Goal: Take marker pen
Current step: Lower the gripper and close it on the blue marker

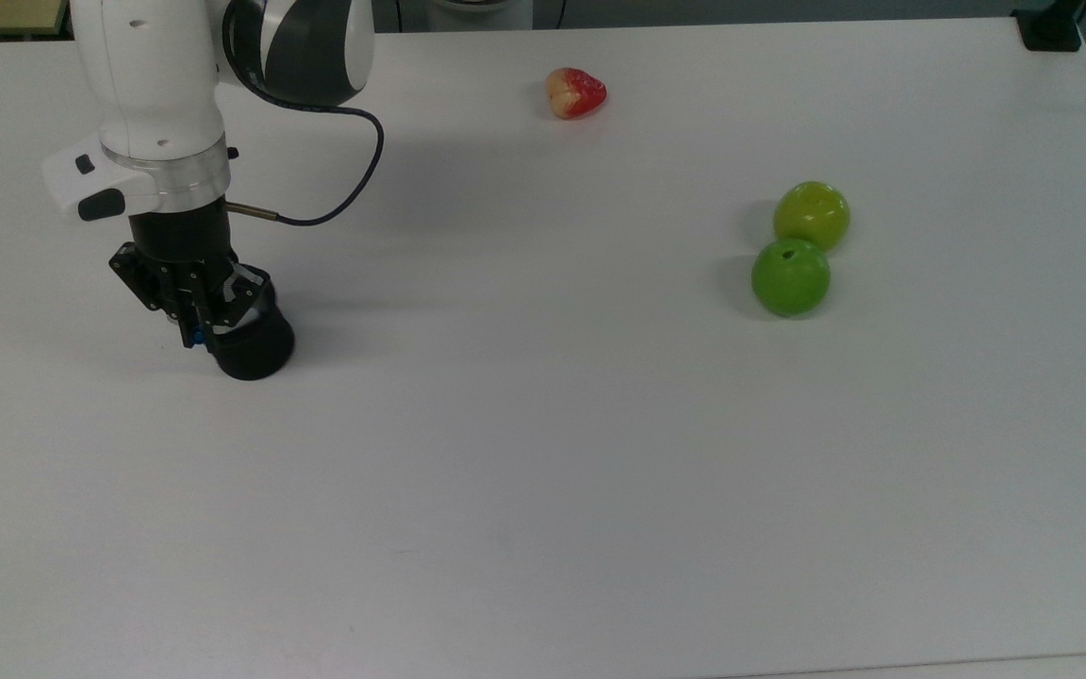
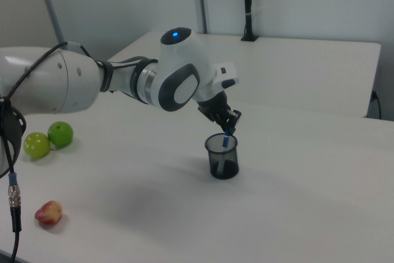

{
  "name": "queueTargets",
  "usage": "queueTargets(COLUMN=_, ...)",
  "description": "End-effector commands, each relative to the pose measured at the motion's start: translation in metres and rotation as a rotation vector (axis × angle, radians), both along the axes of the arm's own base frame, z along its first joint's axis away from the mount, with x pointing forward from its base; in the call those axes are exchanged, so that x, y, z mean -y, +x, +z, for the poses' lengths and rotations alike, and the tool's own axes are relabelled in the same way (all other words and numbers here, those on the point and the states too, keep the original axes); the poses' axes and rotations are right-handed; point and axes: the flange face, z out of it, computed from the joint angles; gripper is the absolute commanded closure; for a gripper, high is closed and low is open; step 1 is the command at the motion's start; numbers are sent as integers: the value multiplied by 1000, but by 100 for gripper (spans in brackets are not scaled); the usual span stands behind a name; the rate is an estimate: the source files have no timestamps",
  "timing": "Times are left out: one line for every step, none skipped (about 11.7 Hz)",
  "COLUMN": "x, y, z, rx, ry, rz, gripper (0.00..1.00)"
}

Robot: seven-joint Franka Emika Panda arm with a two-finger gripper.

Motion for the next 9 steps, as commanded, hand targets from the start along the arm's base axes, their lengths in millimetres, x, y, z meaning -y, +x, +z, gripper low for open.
queueTargets(x=-4, y=1, z=4, rx=19, ry=12, rz=-13, gripper=88)
queueTargets(x=-4, y=1, z=5, rx=20, ry=12, rz=-13, gripper=91)
queueTargets(x=-5, y=1, z=7, rx=24, ry=12, rz=-12, gripper=95)
queueTargets(x=-5, y=0, z=9, rx=25, ry=12, rz=-12, gripper=98)
queueTargets(x=-5, y=0, z=10, rx=27, ry=12, rz=-13, gripper=98)
queueTargets(x=-5, y=1, z=12, rx=30, ry=13, rz=-14, gripper=98)
queueTargets(x=-5, y=0, z=16, rx=34, ry=12, rz=-14, gripper=98)
queueTargets(x=-6, y=-1, z=22, rx=42, ry=11, rz=-15, gripper=98)
queueTargets(x=-6, y=-2, z=31, rx=50, ry=10, rz=-16, gripper=98)
